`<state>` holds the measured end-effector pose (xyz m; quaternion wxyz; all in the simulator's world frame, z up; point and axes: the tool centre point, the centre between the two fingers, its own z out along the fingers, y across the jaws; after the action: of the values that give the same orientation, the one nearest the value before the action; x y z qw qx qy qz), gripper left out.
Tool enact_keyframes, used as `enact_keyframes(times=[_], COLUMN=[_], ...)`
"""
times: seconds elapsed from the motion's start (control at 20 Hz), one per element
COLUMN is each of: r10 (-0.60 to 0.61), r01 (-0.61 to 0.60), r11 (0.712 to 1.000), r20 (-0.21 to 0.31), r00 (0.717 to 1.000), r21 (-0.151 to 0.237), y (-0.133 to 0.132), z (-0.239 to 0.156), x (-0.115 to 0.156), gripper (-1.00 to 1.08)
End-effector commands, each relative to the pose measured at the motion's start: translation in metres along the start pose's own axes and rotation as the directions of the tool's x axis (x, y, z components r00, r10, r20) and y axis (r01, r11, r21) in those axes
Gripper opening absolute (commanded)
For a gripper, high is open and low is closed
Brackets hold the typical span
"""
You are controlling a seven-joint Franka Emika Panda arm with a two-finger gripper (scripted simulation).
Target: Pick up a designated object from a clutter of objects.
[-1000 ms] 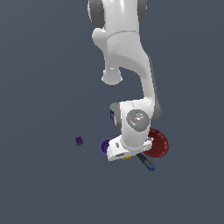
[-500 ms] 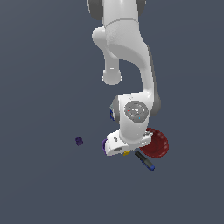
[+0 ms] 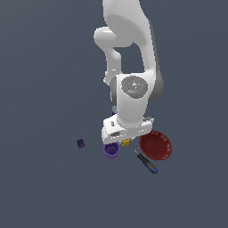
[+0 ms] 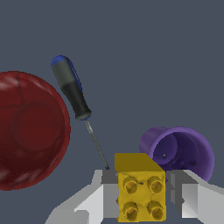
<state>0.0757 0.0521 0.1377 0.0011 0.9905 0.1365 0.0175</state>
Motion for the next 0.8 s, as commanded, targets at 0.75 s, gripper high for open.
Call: enact_keyframes(times=[0.75], r10=[0.002], r01=[-0.002], r11=[1.0], r20=[0.017], r00=[1.0], r21=[0.005], y=[0.021], z=[-0.163], x=[-0.082], gripper=[-1.0])
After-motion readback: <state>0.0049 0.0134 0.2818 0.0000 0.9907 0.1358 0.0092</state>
